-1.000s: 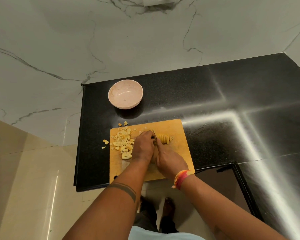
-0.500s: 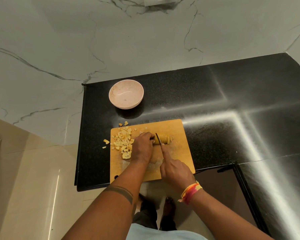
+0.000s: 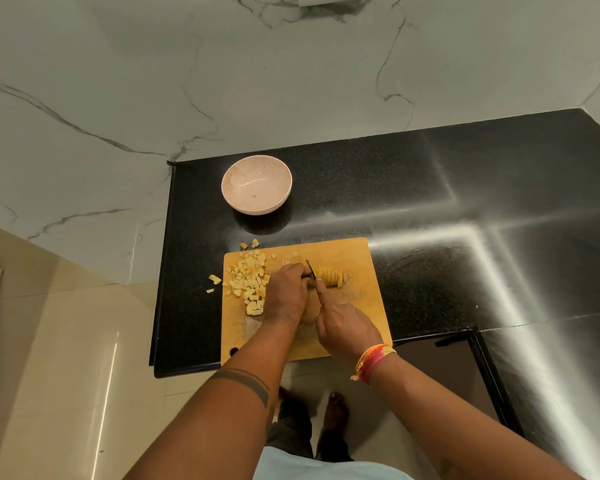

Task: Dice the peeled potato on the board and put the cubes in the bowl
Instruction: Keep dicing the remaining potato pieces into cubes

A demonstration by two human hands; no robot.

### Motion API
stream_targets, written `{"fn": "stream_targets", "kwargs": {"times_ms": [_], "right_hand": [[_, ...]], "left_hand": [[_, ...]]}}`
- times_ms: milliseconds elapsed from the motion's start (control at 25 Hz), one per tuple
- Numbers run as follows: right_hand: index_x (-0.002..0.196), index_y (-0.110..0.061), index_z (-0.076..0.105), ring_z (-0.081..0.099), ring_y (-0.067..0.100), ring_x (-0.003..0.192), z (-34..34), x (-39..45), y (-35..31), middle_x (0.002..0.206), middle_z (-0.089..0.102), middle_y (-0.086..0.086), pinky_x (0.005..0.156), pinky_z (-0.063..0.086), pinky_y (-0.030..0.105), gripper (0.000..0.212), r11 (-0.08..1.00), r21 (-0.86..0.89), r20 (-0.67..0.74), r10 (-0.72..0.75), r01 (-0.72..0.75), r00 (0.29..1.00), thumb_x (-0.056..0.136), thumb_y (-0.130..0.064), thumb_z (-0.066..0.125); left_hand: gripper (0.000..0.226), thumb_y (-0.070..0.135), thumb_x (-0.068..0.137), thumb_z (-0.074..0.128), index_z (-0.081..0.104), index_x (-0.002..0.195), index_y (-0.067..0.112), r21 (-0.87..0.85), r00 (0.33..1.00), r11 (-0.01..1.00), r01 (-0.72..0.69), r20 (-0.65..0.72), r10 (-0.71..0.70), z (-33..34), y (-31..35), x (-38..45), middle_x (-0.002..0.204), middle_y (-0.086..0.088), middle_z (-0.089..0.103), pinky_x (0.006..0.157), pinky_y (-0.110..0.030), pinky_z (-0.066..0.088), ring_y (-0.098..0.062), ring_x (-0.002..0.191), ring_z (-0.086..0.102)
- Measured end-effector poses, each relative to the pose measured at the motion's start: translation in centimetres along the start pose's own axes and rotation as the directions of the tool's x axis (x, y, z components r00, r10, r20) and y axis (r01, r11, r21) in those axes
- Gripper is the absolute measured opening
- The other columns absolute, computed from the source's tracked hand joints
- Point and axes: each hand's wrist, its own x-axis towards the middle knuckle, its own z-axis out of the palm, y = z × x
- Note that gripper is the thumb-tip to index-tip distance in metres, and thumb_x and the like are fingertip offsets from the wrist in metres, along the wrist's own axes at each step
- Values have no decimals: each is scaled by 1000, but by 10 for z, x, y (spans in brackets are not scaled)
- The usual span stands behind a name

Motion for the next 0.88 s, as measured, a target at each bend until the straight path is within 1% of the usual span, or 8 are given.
{"fn": "stream_targets", "kwargs": {"times_ms": [40,120,200,360,440,560,720,880], "right_hand": [[163,-25,1,57,24,63,-1,5,-3,78,62,7,58,47,40,69,1000,14,-3,-10,10,1000,103,-26,34],[163,-18,3,49,17,57,-4,12,-7,75,57,2,51,36,35,66,999,33,-10,-31,32,999,105,-24,33],[164,-19,3,47,15,56,-4,11,-7,71,51,-1,48,31,32,65,998,41,-14,-42,42,999,106,-24,33],[162,-29,-4,54,24,60,14,-23,8,72,55,4,58,47,39,71,1000,-19,44,-2,2,999,104,-26,36],[161,-30,-11,56,25,60,18,-39,19,75,60,7,61,51,40,75,997,-72,65,11,-7,998,103,-27,36],[160,-31,-13,55,23,58,21,-53,28,76,62,7,61,50,40,74,997,-80,57,19,-14,998,103,-28,34],[160,-34,-12,55,23,57,19,-56,30,71,60,4,58,48,41,73,998,-27,19,48,-48,999,103,-27,33],[162,-33,-7,50,19,53,14,-48,29,65,53,-1,52,39,36,73,997,23,-24,79,-79,997,102,-25,35]], "left_hand": [[14,13,93,68,76,103,16,1,1000,1000,0,-2,0,0,0,0,105,-3,72,79,-28,51,-20,92,64],[14,14,94,66,76,102,17,-9,1000,1000,4,-10,-4,0,1,1,104,-2,72,77,-28,50,-18,90,62],[12,14,94,65,75,100,18,-3,1000,1000,9,-17,-9,1,2,0,103,-2,71,76,-29,51,-17,88,60],[11,12,94,67,74,102,16,-8,999,999,37,-20,-37,3,2,1,104,-2,70,75,-27,47,-18,90,61],[10,13,94,67,74,101,15,-20,999,999,49,-8,-49,3,3,1,104,-2,70,75,-27,47,-18,90,60],[8,14,94,67,72,101,16,-7,999,999,47,1,-47,3,3,1,104,-2,68,76,-29,49,-18,90,59],[11,14,94,68,70,104,16,-2,1000,1000,2,7,-2,3,2,-1,106,-1,67,79,-30,49,-18,94,59],[17,15,93,69,65,109,19,8,998,999,-48,36,48,6,0,-3,110,2,63,84,-34,52,-17,100,57]]}}
